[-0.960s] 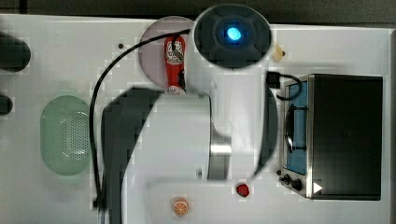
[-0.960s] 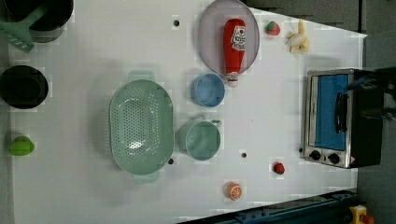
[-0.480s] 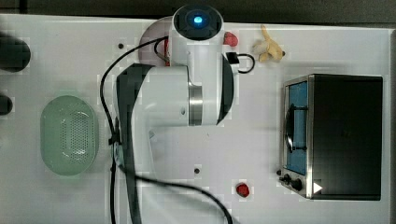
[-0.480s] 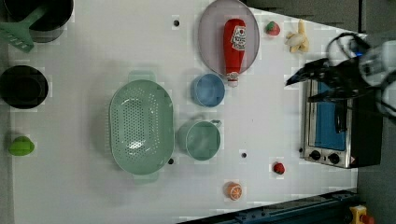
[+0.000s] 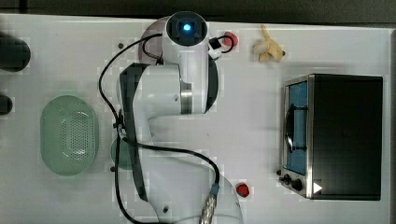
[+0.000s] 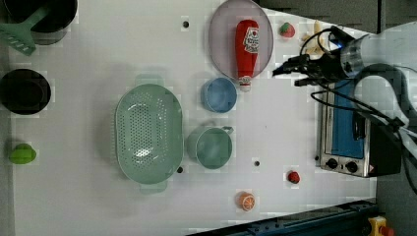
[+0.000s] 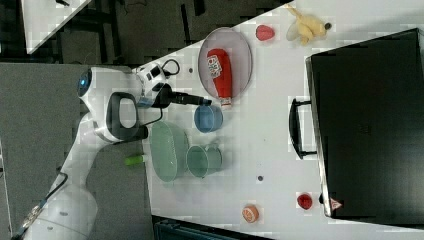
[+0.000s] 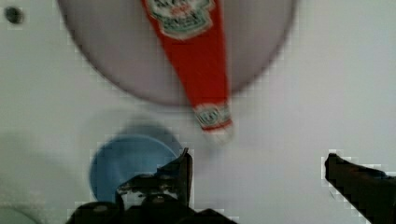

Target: Pick ketchup from plate and place it on table.

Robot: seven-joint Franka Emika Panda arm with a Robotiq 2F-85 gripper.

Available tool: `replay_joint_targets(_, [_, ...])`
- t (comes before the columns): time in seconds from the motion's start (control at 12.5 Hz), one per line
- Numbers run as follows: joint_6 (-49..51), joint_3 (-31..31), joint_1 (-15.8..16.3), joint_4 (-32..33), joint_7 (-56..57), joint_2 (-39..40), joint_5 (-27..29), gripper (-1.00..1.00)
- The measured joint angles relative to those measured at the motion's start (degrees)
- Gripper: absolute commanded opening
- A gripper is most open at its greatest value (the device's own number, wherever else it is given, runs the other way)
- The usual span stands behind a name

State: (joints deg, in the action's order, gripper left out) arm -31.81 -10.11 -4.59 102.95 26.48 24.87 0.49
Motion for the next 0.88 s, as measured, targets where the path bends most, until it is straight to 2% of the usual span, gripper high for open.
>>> replay_joint_targets(0.32, [-8.6,-0.2,0.8,-2.8,2.6,7.3,-0.5,1.00])
replay_joint_targets(0.88, [-20.3,0.1,1.6,-5.1,3.6,19.6,-8.3,1.00])
